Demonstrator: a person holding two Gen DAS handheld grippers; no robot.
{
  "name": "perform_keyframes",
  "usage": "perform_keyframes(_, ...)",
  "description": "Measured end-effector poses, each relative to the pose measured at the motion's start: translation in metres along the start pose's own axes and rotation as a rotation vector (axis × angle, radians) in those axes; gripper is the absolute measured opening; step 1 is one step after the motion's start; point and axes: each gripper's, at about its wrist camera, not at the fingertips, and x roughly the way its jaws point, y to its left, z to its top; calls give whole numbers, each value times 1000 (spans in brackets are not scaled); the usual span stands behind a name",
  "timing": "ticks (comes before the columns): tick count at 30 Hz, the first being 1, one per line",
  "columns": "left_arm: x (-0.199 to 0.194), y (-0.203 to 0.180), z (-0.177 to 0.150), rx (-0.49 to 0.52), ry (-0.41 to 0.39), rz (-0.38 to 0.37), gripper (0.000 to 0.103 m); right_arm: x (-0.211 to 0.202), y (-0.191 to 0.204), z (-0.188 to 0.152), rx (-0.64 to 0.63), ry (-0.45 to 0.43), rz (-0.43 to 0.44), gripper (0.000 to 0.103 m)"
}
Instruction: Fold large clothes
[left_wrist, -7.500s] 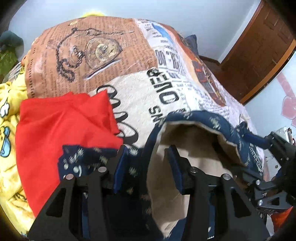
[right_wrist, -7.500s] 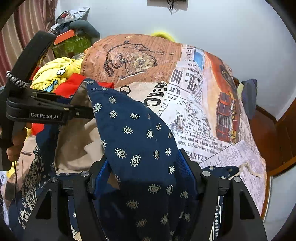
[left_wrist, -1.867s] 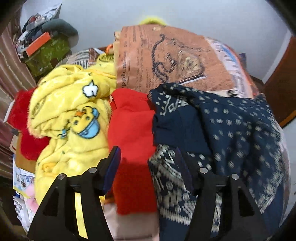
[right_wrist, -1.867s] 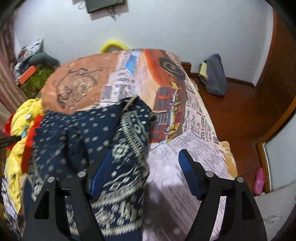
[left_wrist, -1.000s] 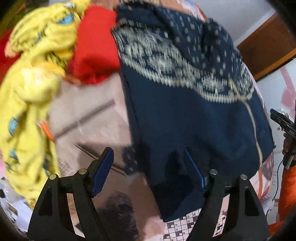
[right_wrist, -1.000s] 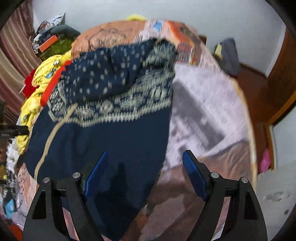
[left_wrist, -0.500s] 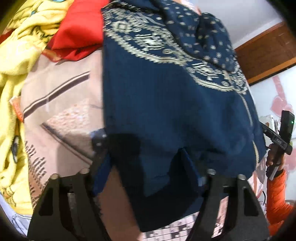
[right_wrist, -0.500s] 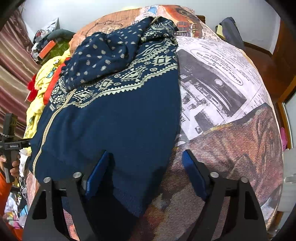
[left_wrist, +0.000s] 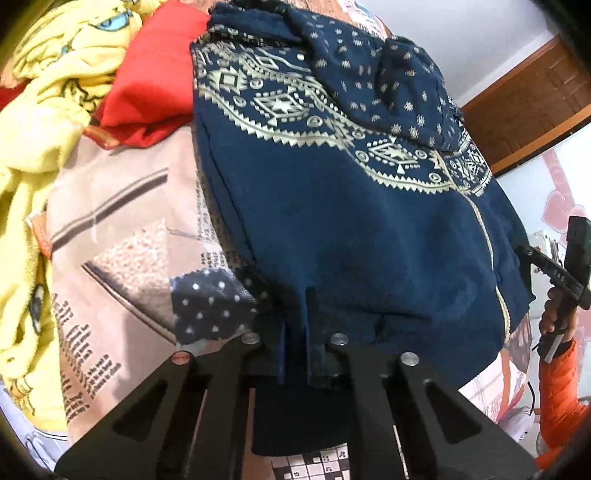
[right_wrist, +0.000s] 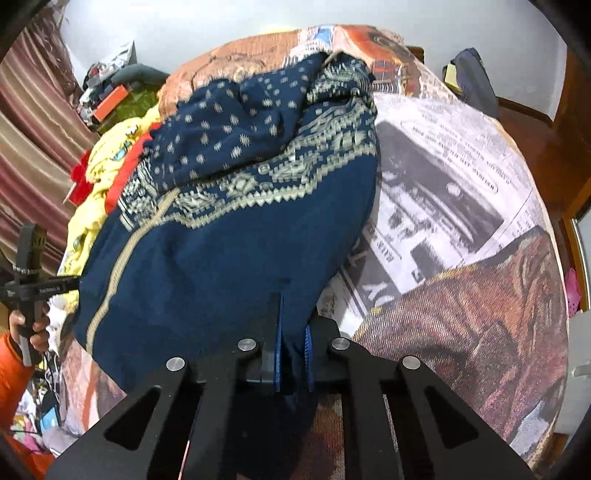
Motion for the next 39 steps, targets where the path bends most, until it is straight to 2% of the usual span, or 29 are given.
perform_keyframes(7,-47,-1,19,-22,-111,-50,4,-27,7,30,-18,-114,38,8)
perform_keyframes(12,-80,-8,56,-40,-189,-151,4,-38,14,57,-38,-178,42,7)
perform_keyframes(19,-112,-16,121,-29,-330,-112,3,-46,11,108,-52,-273,19,7)
perform_keyframes(23,-117,-15,157,-41,-380,-83,3,-41,-1,146,-19,-306,23,7)
perform_keyframes(30,-94,-11,220,-47,-451,41,3,-7,-25,206,65,-314,7,7)
perform_keyframes(34,-51,-1,250,-47,-412,144,4,42,-45,226,107,-240,-17,7)
perform_keyframes(39,9,22,271,-75,-327,209,5,94,-66,230,123,-142,-33,7)
